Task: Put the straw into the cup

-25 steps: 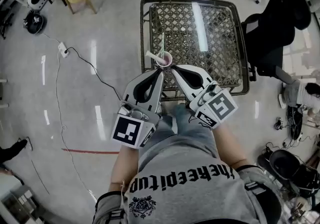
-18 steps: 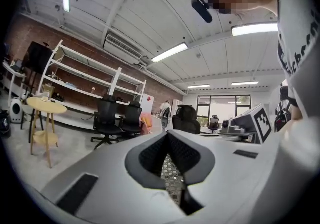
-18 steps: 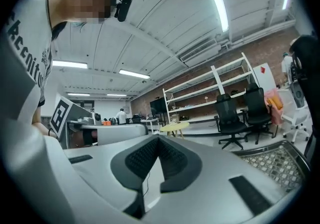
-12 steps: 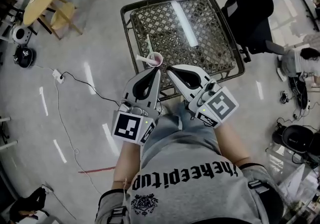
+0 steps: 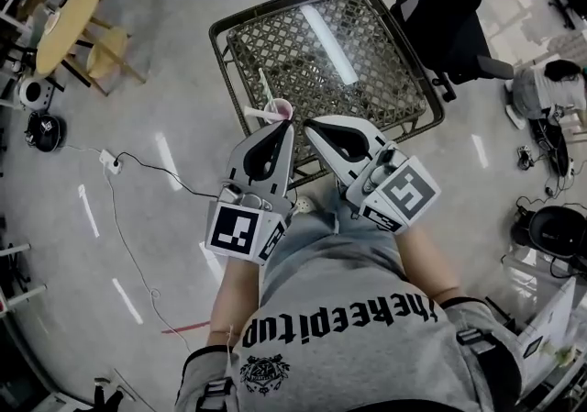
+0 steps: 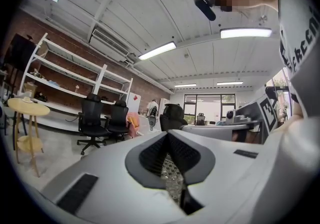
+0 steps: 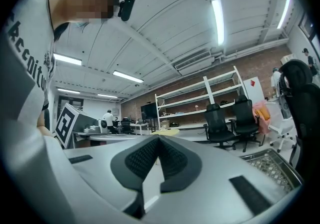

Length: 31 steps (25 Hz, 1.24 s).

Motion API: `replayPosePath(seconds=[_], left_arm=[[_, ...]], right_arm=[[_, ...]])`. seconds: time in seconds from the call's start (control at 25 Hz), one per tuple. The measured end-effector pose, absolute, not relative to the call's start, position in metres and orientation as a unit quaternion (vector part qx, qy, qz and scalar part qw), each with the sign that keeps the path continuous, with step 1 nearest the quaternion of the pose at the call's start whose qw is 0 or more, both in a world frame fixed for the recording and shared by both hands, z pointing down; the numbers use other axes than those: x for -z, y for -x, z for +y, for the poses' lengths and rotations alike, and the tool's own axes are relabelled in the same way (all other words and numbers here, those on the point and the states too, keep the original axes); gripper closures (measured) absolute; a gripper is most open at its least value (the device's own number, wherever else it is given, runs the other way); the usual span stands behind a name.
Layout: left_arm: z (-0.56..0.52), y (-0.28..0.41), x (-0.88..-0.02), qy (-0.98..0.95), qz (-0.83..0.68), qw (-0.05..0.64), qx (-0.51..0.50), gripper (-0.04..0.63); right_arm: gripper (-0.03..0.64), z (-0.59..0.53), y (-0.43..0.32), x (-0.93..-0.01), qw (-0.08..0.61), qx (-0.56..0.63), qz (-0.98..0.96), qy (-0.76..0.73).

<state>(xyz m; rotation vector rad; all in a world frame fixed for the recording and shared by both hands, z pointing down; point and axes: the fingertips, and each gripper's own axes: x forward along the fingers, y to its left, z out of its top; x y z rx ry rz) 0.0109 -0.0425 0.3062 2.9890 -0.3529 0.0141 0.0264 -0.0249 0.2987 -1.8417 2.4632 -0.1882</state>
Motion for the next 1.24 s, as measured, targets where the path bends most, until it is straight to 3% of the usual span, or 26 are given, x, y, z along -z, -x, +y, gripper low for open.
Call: replayPosePath(seconds=[1.24], left_arm=[[-0.036, 0.003, -0.297, -0.991, -0.113, 0.064, 0.007, 0.574]], right_arm=[[0.609, -0.020, -0.013, -0.286, 0.018, 0.044, 0.795, 0.604]])
